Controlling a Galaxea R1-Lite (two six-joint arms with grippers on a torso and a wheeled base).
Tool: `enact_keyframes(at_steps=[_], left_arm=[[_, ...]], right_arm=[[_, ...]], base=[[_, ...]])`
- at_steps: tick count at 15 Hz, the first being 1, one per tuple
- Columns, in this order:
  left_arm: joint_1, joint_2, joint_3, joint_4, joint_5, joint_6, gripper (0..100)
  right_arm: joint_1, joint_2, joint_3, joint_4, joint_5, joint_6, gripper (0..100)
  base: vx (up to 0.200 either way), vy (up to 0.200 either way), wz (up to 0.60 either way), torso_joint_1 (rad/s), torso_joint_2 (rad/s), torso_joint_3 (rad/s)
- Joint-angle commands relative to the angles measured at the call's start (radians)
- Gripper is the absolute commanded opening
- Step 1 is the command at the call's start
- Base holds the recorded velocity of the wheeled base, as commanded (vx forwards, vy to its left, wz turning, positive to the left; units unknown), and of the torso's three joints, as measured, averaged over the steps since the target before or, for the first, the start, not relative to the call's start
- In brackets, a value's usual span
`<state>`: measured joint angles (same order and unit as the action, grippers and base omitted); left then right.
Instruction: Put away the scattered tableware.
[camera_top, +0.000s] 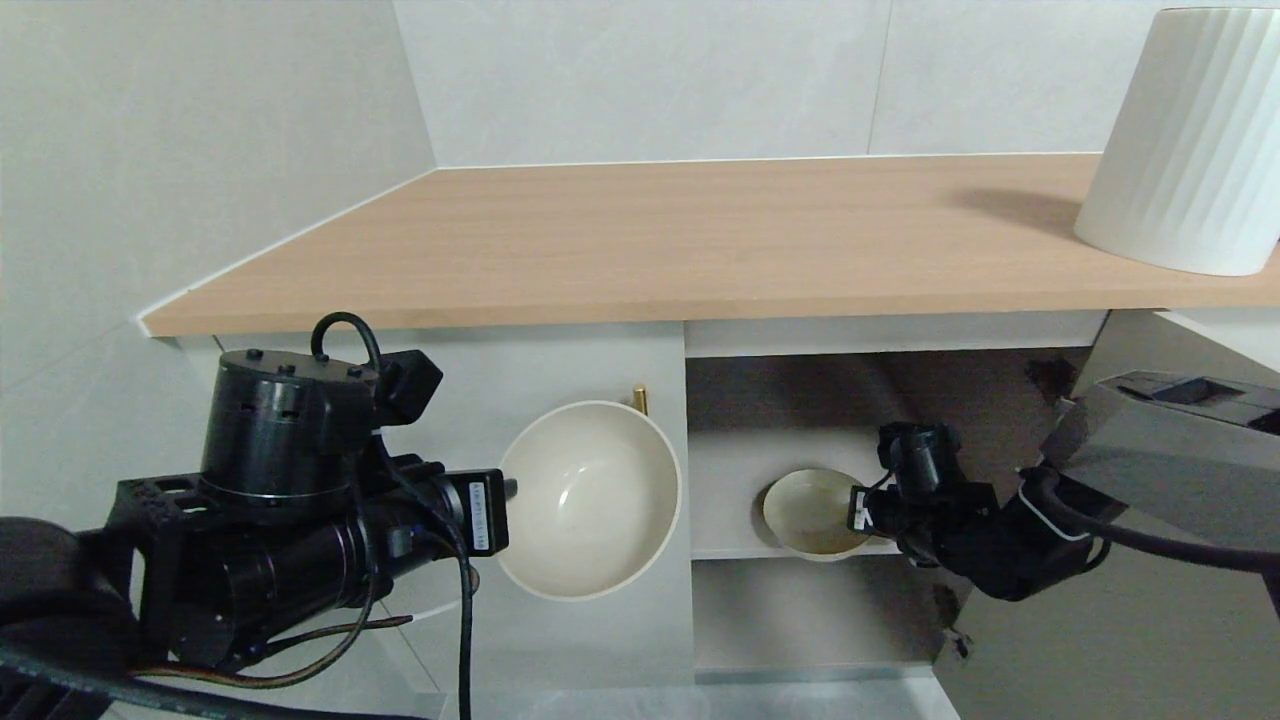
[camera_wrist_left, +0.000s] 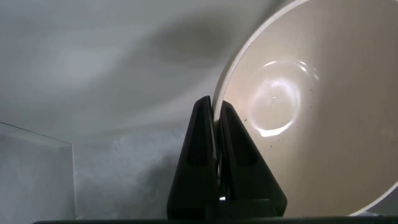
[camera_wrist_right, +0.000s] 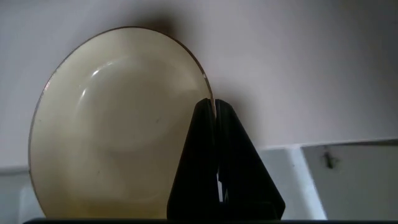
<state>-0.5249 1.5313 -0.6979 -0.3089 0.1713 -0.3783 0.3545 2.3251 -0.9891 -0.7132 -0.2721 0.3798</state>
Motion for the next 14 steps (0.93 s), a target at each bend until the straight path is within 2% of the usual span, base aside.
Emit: enact_keyframes(at_steps=[1, 5, 14], left_arm=[[0.000, 0.000, 0.000, -0.001, 0.001, -0.001, 0], [0.000, 0.003, 0.000, -0.001, 0.001, -0.001, 0], [0.000, 0.006, 0.001, -0.001, 0.001, -0.001, 0]], right_arm=[[-0.008, 0.033, -0.019, 0.000, -0.002, 0.004, 0], [-0.011, 0.088, -0.062, -0.011, -0.055, 0.004, 0], [-0.012, 0.123, -0.148, -0.011, -0.088, 0.022, 0]], base=[[0.000, 0.000, 0.00, 0.000, 0.00, 0.000], [0.000, 0.000, 0.00, 0.000, 0.00, 0.000], [0.000, 0.000, 0.00, 0.000, 0.00, 0.000]])
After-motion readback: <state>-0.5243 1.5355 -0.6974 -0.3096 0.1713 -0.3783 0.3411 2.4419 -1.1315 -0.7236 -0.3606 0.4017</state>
